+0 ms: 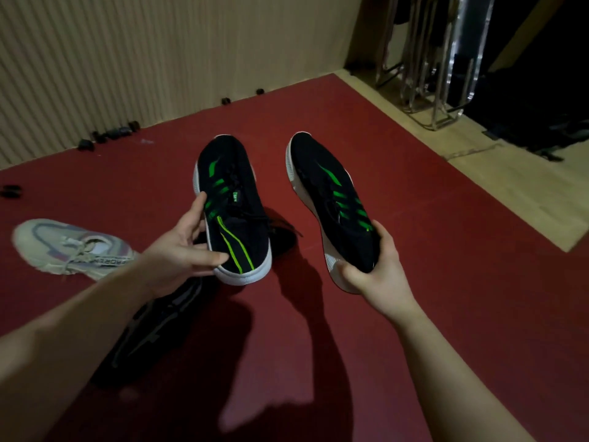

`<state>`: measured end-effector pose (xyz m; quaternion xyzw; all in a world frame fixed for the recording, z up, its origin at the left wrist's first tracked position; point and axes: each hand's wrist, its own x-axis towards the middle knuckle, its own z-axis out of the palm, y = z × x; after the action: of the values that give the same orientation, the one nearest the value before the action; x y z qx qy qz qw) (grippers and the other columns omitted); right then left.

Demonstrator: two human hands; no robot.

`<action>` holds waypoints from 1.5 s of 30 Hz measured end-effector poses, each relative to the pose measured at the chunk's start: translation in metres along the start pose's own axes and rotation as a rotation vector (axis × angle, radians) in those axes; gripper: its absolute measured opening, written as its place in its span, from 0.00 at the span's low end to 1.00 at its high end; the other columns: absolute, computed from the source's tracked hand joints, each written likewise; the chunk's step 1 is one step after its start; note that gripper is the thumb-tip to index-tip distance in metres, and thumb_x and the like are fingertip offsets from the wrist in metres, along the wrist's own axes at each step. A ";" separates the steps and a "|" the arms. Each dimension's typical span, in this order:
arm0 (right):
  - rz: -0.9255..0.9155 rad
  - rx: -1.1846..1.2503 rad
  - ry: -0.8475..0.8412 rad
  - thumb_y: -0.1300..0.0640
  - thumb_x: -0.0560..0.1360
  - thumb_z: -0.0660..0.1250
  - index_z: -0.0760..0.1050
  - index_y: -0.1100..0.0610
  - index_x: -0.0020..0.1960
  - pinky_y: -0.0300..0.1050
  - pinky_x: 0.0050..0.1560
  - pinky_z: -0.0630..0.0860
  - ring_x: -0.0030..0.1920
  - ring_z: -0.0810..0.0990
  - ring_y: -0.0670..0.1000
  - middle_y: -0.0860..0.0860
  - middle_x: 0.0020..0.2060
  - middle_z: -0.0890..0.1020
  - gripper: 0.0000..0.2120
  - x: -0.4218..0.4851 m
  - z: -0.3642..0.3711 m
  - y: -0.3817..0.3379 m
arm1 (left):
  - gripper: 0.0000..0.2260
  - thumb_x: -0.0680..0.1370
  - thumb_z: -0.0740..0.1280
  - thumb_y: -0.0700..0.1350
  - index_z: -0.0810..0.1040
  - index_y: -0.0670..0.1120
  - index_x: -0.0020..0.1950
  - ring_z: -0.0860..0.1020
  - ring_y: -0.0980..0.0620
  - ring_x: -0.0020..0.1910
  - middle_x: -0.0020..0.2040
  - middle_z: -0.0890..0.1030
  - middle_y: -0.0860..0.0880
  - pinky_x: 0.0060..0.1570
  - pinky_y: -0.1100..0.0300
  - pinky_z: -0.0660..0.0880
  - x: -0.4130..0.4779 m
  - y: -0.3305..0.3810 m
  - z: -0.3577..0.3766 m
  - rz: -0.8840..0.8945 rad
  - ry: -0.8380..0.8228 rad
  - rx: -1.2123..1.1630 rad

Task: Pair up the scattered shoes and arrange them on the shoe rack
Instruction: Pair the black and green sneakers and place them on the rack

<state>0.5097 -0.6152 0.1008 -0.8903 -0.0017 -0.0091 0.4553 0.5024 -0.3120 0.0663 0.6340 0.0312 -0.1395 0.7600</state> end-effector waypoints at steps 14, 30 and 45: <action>-0.152 0.165 -0.329 0.47 0.61 0.70 0.58 0.52 0.73 0.53 0.64 0.72 0.64 0.72 0.53 0.53 0.65 0.70 0.44 -0.015 0.172 -0.128 | 0.47 0.63 0.69 0.31 0.56 0.71 0.68 0.72 0.48 0.49 0.64 0.73 0.62 0.38 0.59 0.70 -0.191 0.045 -0.089 0.047 0.458 0.026; -0.175 0.026 -0.522 0.54 0.65 0.72 0.61 0.51 0.71 0.46 0.56 0.72 0.61 0.73 0.51 0.51 0.62 0.72 0.37 -0.166 0.250 -0.188 | 0.53 0.60 0.72 0.31 0.54 0.63 0.75 0.77 0.52 0.43 0.69 0.72 0.63 0.38 0.58 0.70 -0.372 -0.002 -0.174 0.069 0.405 0.014; -0.196 -0.051 -0.473 0.42 0.55 0.69 0.65 0.46 0.67 0.54 0.62 0.74 0.60 0.75 0.51 0.50 0.58 0.76 0.41 -0.259 0.350 -0.248 | 0.45 0.73 0.63 0.24 0.52 0.63 0.76 0.80 0.56 0.52 0.56 0.79 0.66 0.47 0.53 0.76 -0.421 -0.019 -0.275 0.040 0.563 -0.165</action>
<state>0.2534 -0.1846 0.0926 -0.8745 -0.1944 0.1552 0.4165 0.1296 0.0253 0.0890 0.5843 0.2397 0.0597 0.7730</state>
